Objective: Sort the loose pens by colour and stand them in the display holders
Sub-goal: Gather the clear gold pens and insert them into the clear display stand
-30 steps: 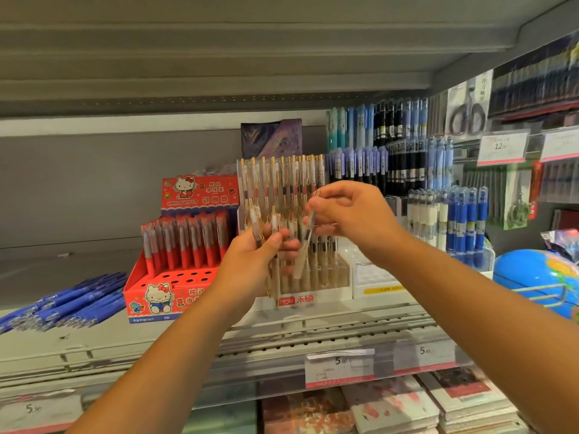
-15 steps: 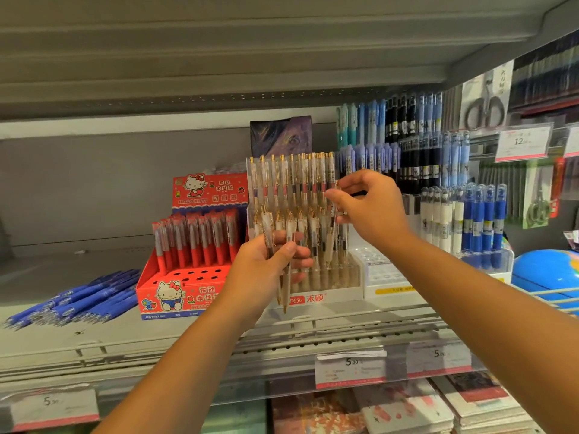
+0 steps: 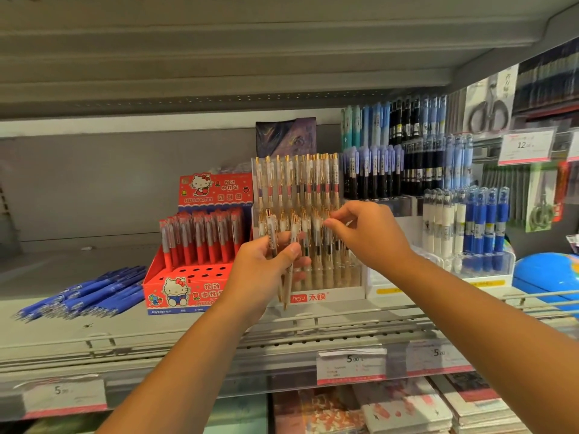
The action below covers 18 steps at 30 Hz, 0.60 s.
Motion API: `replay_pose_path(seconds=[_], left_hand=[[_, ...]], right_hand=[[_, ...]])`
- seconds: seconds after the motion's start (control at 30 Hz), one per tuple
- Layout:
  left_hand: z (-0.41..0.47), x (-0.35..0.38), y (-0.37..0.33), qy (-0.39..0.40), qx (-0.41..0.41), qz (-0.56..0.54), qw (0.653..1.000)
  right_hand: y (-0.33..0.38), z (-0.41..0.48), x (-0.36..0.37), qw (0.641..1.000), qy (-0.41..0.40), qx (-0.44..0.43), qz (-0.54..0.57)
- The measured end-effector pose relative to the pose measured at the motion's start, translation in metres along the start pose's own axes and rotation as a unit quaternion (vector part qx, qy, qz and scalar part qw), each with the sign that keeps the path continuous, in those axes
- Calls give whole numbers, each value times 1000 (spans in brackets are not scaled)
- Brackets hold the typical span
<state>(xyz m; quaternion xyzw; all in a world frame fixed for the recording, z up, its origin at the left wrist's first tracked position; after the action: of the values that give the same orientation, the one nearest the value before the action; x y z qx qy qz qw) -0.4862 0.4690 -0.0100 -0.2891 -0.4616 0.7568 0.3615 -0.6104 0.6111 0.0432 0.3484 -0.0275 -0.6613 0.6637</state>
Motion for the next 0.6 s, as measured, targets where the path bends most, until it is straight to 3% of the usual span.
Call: replay_pose_path(seconds=[0.2,0.3,0.37,0.47,0.6], left_hand=[[-2,1,0,11,-5,1,1000],[-2,2,-2,11,2,2,1000],[-3,3,-4,13,13,2,1000],[-4,3,-7,11,38,33,999],[-6,6,-9,26,42,37,998]], right_hand=[[15,-12,2,998,-53,-25,-32],[32,-16,4,995,-58,-33,80],[41,-18,11,984,-15,-4,175],[46,-24,23,970,33,31,240],[41,-26,22,948,17,62,312]])
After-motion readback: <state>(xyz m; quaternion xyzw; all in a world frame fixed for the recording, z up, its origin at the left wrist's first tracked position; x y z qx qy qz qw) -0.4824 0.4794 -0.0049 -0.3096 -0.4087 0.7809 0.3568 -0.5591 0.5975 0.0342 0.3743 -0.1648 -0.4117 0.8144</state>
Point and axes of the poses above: each hand's wrist, its own z-axis towards the middle knuckle, its own x-axis out of the palm, y = z × x, the point moved 5 cm from there along z, towards the middle knuckle, and after that the axes turned 12 degrees about z, right-handed, at the moved point
